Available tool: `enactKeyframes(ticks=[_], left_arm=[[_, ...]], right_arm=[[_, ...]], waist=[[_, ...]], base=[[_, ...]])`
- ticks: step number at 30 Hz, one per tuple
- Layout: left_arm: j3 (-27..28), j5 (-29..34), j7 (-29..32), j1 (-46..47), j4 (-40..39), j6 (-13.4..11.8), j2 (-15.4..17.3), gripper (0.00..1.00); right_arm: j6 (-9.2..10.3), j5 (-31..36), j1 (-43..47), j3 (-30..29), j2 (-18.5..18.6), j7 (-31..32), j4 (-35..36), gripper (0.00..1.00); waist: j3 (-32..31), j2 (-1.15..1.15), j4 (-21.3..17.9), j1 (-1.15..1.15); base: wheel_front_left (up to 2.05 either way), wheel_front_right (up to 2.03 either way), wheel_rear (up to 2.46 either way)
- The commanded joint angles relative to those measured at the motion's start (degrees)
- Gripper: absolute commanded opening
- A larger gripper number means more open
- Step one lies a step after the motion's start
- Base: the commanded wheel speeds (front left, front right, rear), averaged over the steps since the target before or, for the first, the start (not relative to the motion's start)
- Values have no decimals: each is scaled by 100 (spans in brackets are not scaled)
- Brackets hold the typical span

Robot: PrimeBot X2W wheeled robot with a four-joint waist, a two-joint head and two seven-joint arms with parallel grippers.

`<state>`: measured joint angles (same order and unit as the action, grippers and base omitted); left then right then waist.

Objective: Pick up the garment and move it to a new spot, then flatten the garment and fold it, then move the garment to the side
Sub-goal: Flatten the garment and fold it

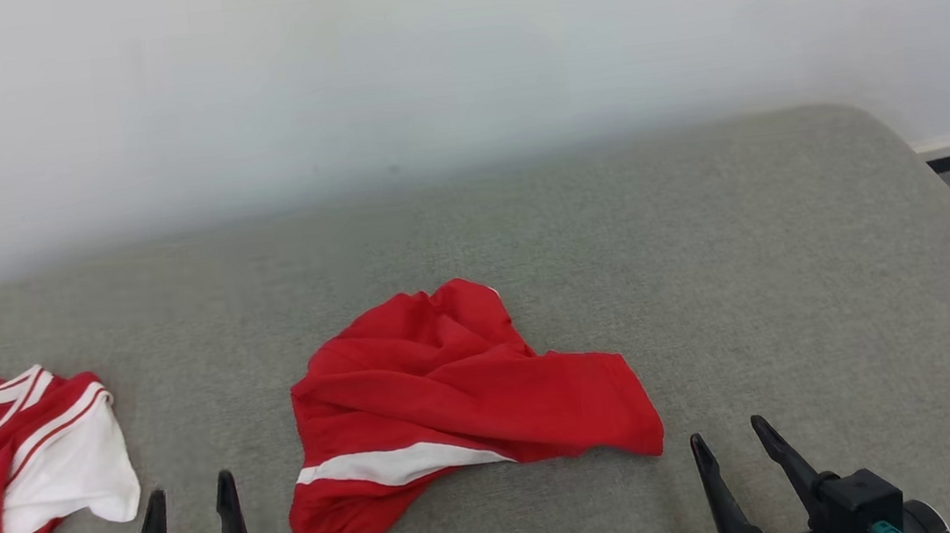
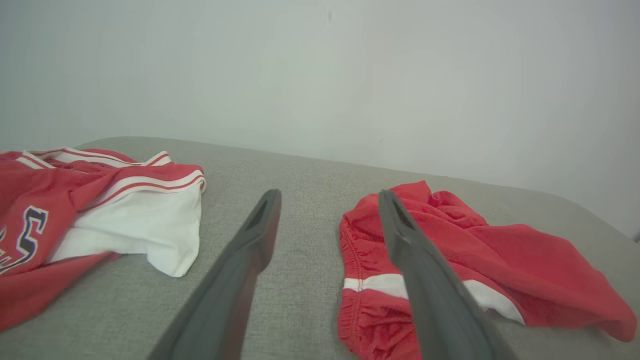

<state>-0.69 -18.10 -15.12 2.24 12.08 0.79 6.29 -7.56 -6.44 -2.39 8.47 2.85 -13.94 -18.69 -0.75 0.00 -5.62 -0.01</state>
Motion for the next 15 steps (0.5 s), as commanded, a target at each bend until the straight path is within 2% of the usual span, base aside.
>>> enactKeyframes(ticks=[1,10,15], left_arm=[[107,127,-3,-277,-156,-22,-81,100],[259,364,-4,-809,-391,69,-248,100],[276,411,-4,-751,-415,111,-293,100]], right_arm=[[15,51,89,-51,6,11,4,100],[15,79,107,-173,6,83,-54,100],[15,-50,-159,-222,6,531,-400,100]], waist=[[-145,0,178,1],[-195,0,382,1],[-120,0,453,1]], base=[[0,0,0],[0,0,0],[0,0,0]])
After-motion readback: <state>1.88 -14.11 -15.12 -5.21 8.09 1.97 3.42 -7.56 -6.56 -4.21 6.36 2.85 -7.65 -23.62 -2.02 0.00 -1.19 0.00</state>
